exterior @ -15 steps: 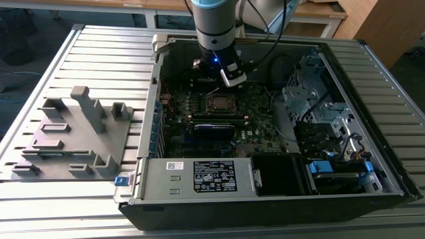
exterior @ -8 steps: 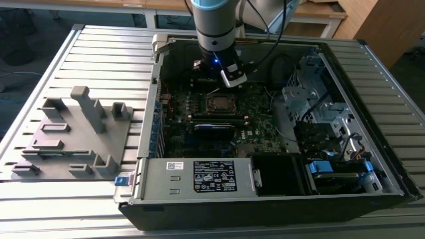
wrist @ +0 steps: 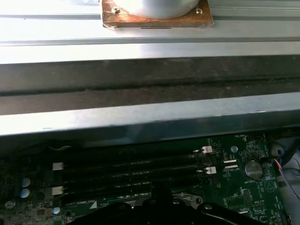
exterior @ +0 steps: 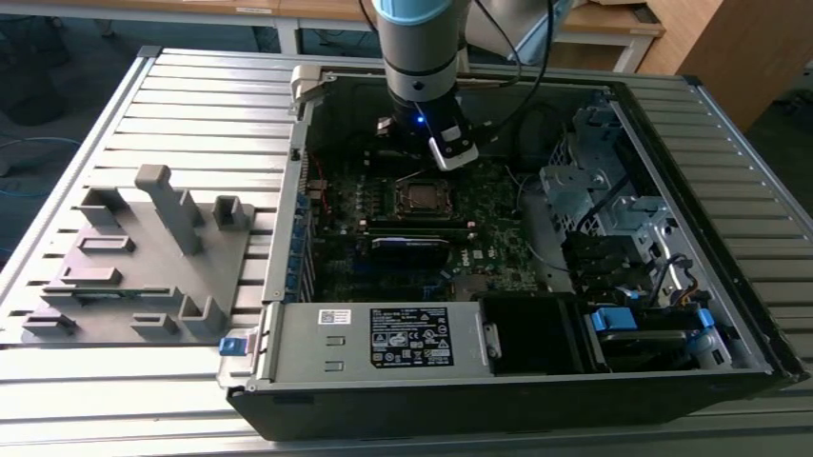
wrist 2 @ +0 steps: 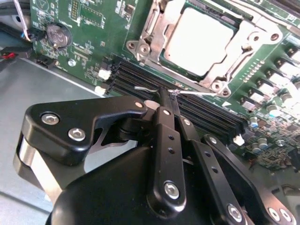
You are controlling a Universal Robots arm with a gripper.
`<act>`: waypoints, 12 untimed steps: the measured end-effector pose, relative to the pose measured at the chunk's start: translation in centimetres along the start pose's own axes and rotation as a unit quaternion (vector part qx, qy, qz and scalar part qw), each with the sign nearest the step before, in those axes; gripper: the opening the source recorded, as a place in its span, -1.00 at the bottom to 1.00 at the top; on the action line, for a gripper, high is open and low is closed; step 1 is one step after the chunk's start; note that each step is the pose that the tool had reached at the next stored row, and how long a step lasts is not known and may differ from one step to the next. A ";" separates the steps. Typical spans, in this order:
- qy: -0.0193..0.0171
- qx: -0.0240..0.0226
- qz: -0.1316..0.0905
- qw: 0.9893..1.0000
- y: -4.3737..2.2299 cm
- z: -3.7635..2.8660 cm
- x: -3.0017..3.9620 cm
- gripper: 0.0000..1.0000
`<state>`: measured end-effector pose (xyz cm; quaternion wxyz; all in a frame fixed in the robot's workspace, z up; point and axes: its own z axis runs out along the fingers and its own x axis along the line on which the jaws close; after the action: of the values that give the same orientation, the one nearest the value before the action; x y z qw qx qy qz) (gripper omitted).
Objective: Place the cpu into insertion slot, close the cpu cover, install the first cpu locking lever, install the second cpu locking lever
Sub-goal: 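Install the first cpu locking lever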
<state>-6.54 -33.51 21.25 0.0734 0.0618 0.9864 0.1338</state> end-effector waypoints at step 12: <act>-0.004 -0.001 -0.001 1.000 -0.18 0.62 0.08 -0.80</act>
<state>-6.53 -33.52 20.60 0.0771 0.0613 0.9860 0.1342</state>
